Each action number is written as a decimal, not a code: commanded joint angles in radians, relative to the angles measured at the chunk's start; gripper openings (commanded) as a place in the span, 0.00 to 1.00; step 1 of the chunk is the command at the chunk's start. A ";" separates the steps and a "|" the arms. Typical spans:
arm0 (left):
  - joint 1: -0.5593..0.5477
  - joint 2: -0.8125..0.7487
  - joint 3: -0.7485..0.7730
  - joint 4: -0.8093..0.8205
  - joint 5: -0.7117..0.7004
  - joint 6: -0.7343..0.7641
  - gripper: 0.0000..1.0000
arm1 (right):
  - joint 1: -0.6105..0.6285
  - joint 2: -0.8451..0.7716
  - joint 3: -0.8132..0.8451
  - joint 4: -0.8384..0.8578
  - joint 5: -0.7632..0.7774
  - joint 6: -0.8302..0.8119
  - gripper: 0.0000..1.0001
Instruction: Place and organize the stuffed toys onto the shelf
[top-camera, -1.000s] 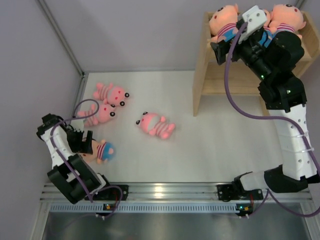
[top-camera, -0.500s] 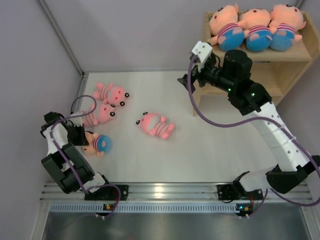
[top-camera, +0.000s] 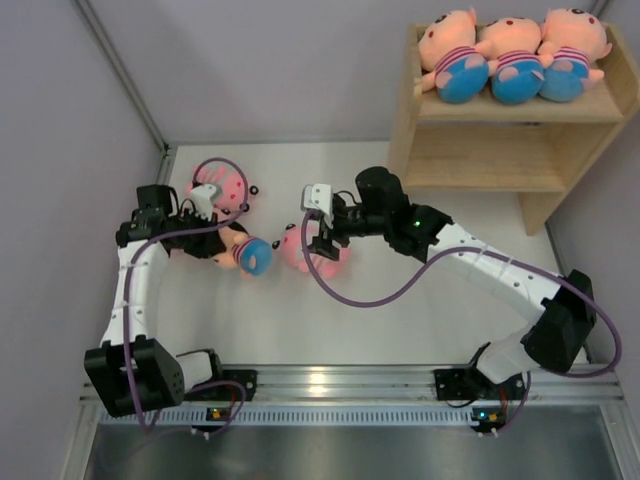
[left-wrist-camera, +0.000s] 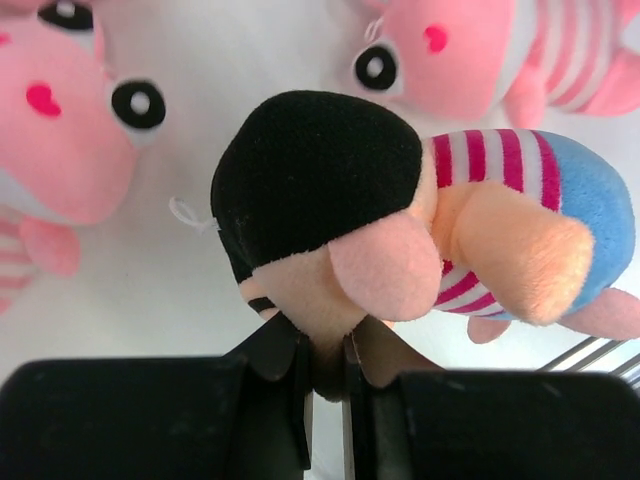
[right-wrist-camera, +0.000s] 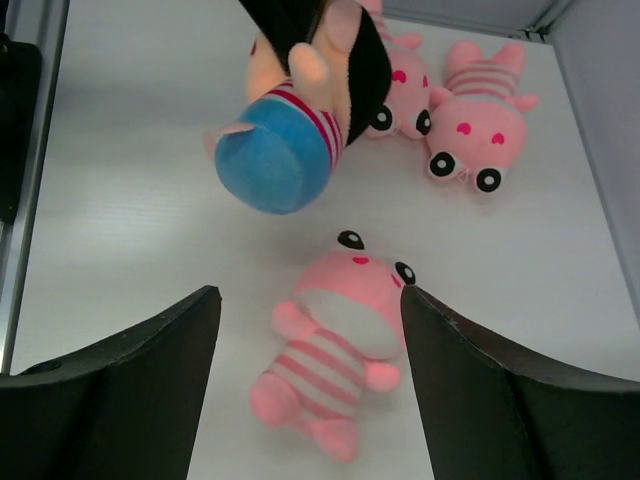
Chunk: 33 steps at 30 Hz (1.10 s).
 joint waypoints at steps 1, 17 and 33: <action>-0.083 0.003 0.076 -0.003 0.080 -0.076 0.00 | 0.043 0.028 -0.025 0.183 -0.046 0.040 0.73; -0.177 0.027 0.124 -0.026 0.076 -0.101 0.00 | 0.144 0.264 0.049 0.196 -0.030 0.005 0.81; -0.176 0.016 0.191 -0.052 0.018 -0.135 0.09 | 0.137 0.362 0.253 -0.014 0.178 0.082 0.00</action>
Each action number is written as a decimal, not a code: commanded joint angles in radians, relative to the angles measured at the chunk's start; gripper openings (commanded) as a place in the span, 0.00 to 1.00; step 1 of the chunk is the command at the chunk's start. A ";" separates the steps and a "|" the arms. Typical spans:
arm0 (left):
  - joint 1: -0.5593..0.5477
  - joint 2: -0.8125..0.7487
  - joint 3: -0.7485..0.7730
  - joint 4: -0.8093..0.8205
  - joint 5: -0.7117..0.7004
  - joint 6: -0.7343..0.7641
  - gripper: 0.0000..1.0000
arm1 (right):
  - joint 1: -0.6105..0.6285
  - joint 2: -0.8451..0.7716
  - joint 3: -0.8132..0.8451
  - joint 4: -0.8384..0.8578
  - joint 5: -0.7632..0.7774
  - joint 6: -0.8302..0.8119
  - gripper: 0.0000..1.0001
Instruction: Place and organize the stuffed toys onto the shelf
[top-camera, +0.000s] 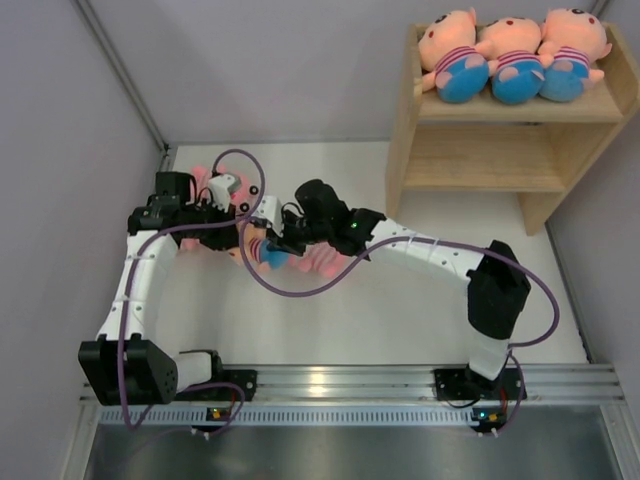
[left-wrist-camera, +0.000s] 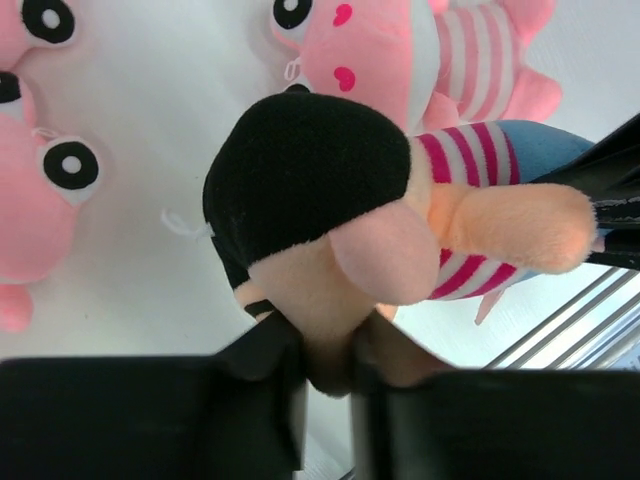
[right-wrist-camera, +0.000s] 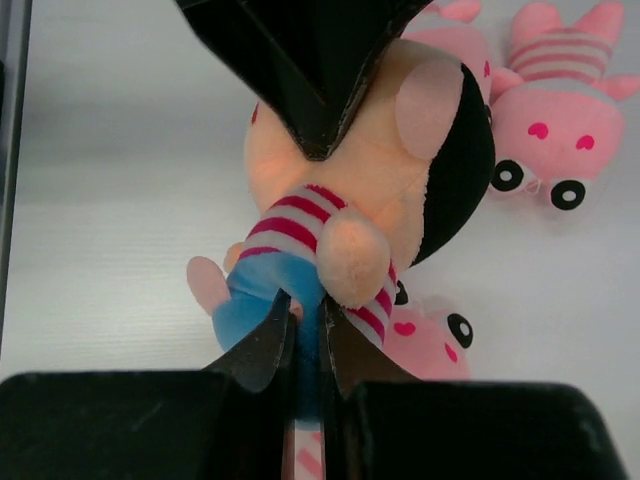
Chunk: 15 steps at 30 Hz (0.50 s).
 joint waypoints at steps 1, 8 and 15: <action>-0.004 -0.023 0.073 -0.003 -0.009 -0.049 0.38 | -0.015 0.005 0.106 -0.118 0.063 -0.018 0.00; -0.006 -0.061 0.172 -0.037 -0.173 -0.078 0.94 | -0.185 -0.057 0.328 -0.271 0.081 -0.037 0.00; -0.006 -0.088 0.228 -0.055 -0.272 -0.072 0.99 | -0.371 -0.049 0.653 -0.330 0.072 -0.004 0.00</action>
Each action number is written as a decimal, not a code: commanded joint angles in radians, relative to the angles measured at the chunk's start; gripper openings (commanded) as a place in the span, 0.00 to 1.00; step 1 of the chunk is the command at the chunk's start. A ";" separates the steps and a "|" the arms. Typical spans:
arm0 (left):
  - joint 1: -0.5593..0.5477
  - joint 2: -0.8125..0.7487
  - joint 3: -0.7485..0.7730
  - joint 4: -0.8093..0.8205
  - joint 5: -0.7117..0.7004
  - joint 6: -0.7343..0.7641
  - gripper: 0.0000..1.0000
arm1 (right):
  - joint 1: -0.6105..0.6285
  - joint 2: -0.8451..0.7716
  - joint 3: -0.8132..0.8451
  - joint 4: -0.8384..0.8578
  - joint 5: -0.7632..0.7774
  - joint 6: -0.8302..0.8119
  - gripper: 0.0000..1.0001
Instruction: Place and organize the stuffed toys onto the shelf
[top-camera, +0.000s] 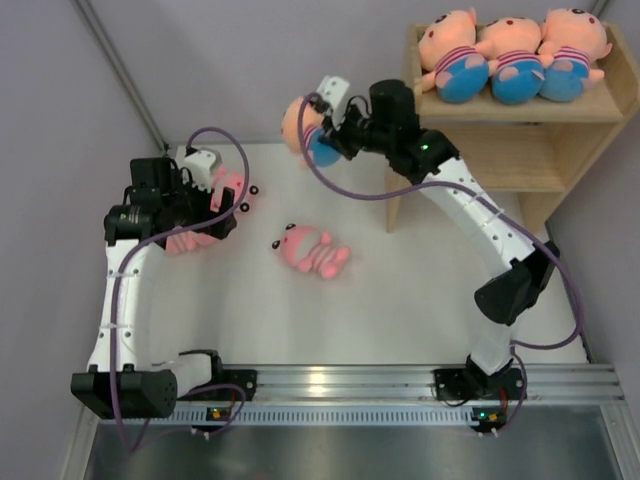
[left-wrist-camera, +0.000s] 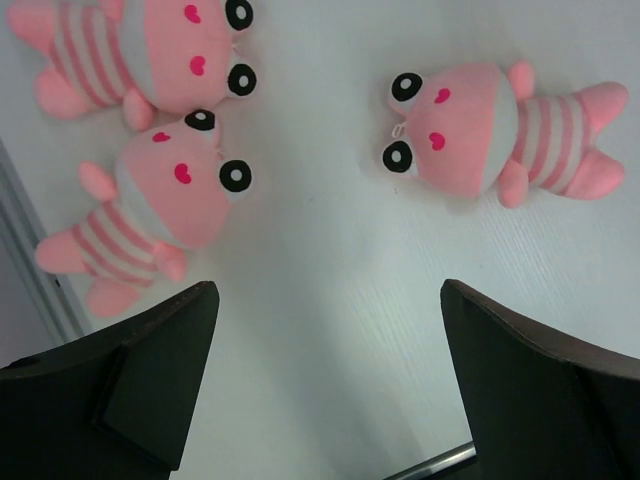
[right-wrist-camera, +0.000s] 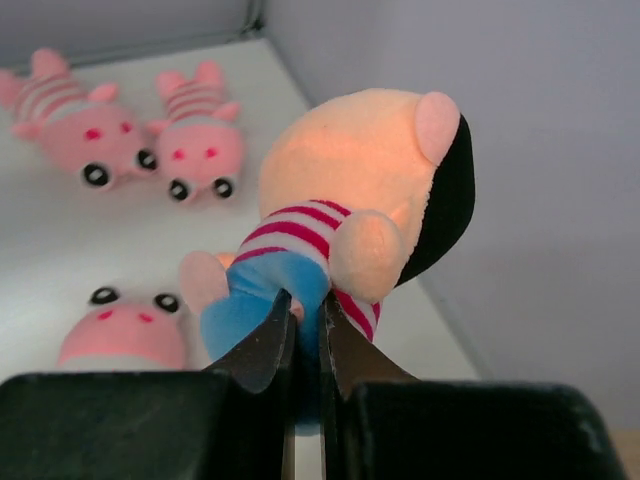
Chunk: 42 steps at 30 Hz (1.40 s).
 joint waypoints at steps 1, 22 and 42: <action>-0.005 -0.025 0.025 -0.023 -0.062 -0.006 0.99 | -0.097 -0.054 0.199 -0.013 -0.019 0.020 0.00; -0.004 -0.005 -0.110 -0.021 0.038 0.020 0.97 | -1.092 -0.287 0.202 0.362 -0.212 0.425 0.00; -0.005 0.048 -0.099 -0.021 0.070 0.003 0.97 | -1.288 -0.238 0.155 0.300 -0.471 0.352 0.05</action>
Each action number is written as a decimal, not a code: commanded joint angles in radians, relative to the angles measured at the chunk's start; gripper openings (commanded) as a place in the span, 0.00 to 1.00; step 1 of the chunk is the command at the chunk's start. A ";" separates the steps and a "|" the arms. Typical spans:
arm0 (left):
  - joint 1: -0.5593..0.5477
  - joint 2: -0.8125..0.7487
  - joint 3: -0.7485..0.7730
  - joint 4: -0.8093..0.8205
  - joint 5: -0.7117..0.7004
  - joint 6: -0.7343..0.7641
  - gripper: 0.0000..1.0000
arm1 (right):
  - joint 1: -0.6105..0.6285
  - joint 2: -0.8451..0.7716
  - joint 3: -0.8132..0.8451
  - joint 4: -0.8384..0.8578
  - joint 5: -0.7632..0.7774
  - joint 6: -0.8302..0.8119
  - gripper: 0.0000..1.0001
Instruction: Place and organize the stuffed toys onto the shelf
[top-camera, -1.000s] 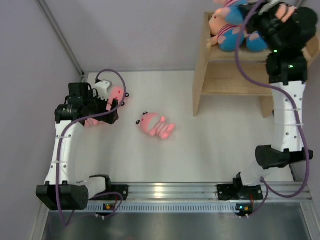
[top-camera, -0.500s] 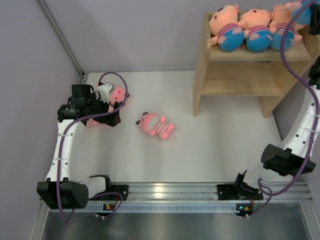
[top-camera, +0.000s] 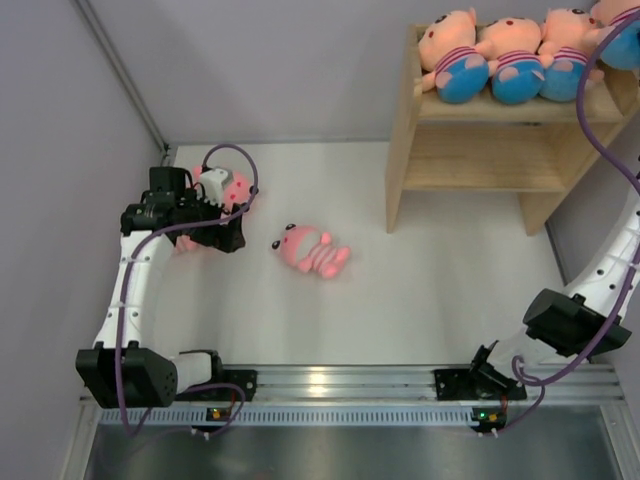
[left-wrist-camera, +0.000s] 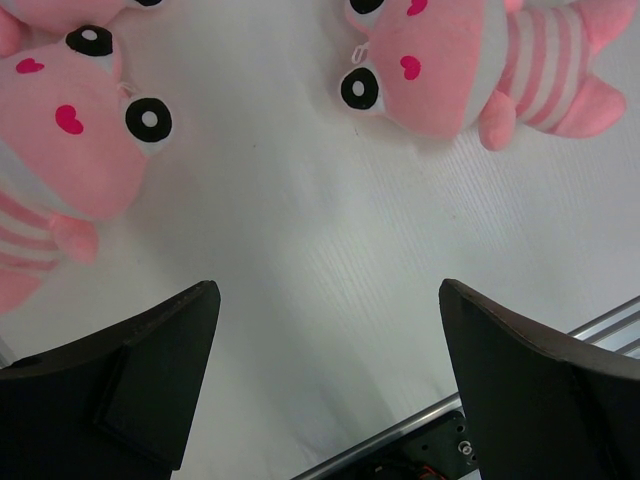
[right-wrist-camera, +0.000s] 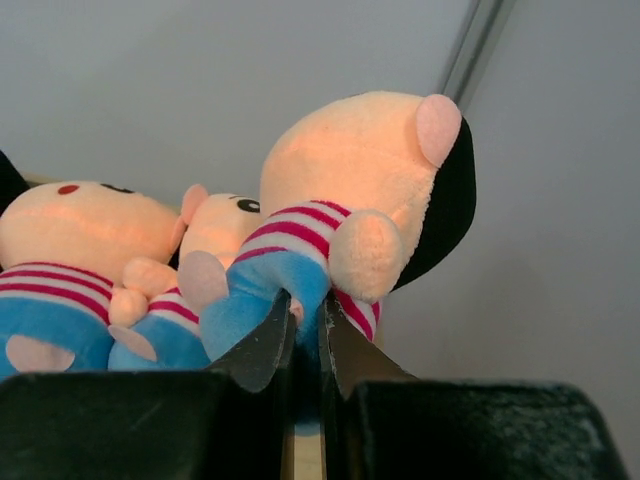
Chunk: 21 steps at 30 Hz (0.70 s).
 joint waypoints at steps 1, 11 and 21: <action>-0.005 0.002 0.025 0.001 0.016 -0.015 0.97 | -0.002 0.019 0.018 0.023 -0.102 -0.037 0.04; -0.004 0.050 0.059 0.001 0.027 -0.044 0.96 | -0.002 0.040 0.051 -0.093 0.059 -0.144 0.00; -0.005 0.082 0.063 0.002 0.026 -0.035 0.96 | -0.002 0.019 0.175 -0.127 0.186 -0.101 0.00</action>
